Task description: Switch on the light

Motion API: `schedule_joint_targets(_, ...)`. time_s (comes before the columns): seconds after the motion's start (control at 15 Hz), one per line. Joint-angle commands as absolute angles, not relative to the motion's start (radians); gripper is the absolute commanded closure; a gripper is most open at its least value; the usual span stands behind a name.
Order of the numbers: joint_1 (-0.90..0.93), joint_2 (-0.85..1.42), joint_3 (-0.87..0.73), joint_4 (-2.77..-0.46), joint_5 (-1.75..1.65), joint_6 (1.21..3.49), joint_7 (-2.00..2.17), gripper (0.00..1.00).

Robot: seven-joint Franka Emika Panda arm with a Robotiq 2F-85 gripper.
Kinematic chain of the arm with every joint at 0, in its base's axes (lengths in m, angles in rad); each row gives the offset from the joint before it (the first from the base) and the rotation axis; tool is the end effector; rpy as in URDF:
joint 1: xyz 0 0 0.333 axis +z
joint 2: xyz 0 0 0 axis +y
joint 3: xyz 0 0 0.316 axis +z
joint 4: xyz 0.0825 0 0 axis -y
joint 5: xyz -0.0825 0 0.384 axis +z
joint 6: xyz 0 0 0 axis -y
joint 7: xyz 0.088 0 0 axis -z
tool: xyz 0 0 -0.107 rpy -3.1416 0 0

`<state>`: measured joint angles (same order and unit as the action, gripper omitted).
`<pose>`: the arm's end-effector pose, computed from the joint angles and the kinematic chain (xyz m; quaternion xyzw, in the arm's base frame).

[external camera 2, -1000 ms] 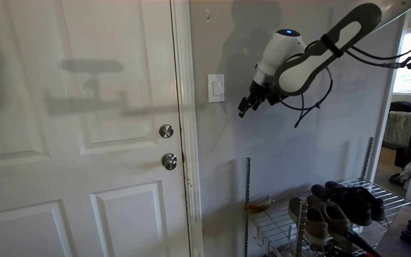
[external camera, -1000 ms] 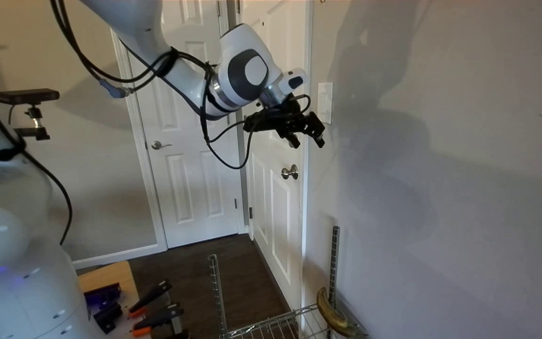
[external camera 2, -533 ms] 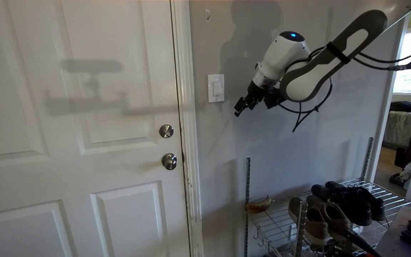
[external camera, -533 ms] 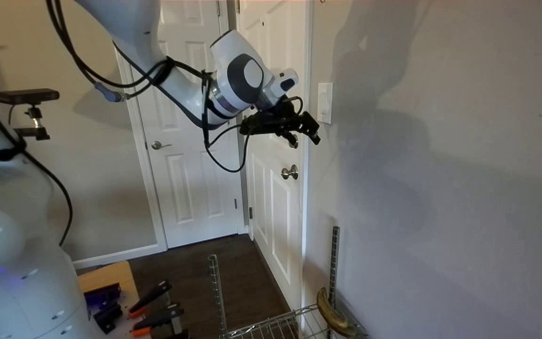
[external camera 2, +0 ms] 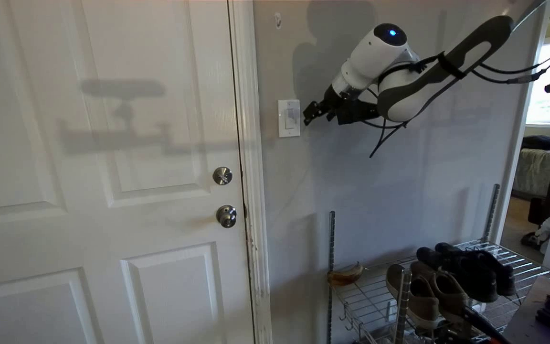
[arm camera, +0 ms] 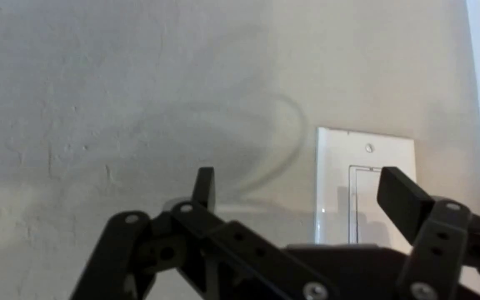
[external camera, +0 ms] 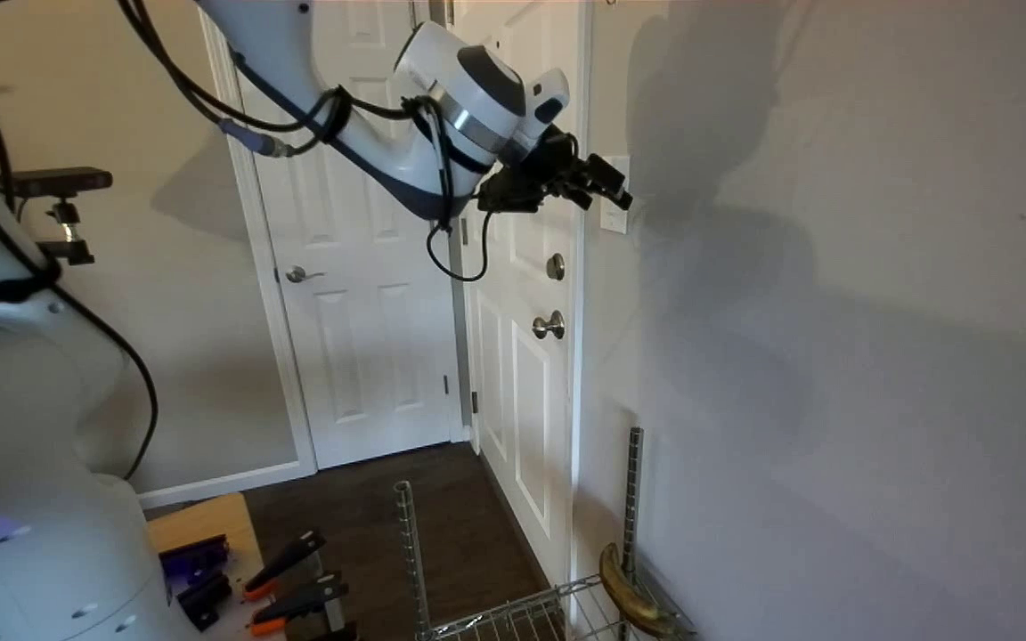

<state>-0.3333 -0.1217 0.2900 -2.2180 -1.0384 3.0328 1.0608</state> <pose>0.5403 0.0470 0.5055 0.8783 -0.0448 0.4720 0.0613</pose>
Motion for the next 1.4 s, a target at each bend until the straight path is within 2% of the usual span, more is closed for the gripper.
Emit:
schedule_joint_targets(0.0, -0.377, -0.057, 0.378, -2.148, -1.218, 2.994, 1.327, 0.0)
schedule_joint_targets(0.73, -0.277, 0.084, 0.457, -2.076, -1.755, 2.687, 2.026, 0.0)
schedule_joint_targets(1.33, -0.27, 0.092, 0.453, -2.087, -1.721, 2.68, 2.003, 0.0)
